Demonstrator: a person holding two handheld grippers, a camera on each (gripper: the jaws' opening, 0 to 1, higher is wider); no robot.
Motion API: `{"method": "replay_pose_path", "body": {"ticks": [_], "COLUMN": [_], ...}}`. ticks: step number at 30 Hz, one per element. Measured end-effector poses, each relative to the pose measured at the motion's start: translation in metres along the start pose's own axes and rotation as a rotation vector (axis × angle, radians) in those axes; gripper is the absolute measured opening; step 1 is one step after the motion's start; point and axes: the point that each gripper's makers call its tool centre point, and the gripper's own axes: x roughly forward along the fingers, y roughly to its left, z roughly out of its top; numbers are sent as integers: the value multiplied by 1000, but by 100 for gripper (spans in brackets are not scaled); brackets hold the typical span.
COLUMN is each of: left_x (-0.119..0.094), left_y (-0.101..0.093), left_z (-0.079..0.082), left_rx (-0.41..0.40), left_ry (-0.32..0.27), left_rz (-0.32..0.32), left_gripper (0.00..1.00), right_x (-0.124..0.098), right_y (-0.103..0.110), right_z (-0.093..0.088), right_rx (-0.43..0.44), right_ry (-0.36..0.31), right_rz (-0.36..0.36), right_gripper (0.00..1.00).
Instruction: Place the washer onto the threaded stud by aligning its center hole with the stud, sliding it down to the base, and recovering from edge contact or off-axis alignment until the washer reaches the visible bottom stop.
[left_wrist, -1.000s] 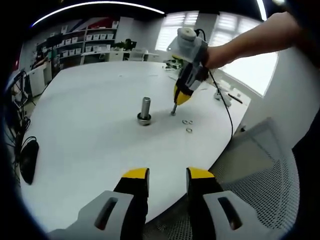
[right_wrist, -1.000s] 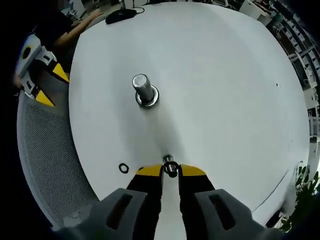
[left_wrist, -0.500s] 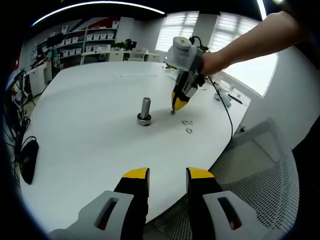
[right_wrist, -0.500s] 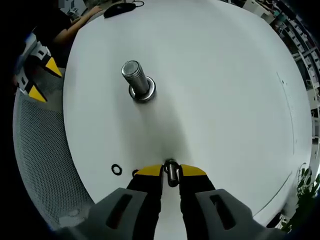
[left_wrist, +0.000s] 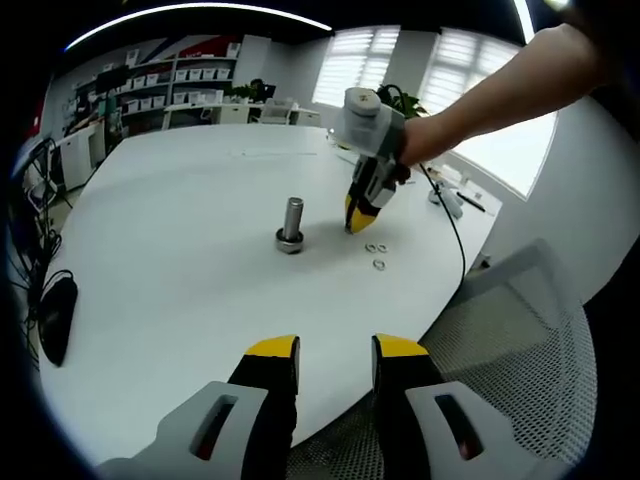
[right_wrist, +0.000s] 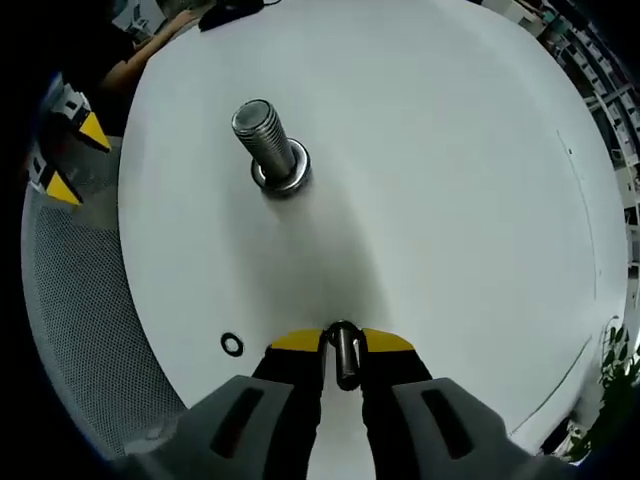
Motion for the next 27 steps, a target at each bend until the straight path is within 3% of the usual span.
{"method": "replay_pose_path", "body": {"ticks": [18,27], "left_x": [0,1], "left_y": [0,1], "left_z": [-1,-3], "left_rx": [10,9], "left_ry": [8,19], "left_rz": [-1,1], "left_gripper": [27,27], "right_x": [-17,-21], "right_y": [-3,-1], "right_z": [-10,-25], "right_rx": [56,80], "right_ry": [-63,-63], "right_rz": [-30,-41], "right_gripper": [21,23]}}
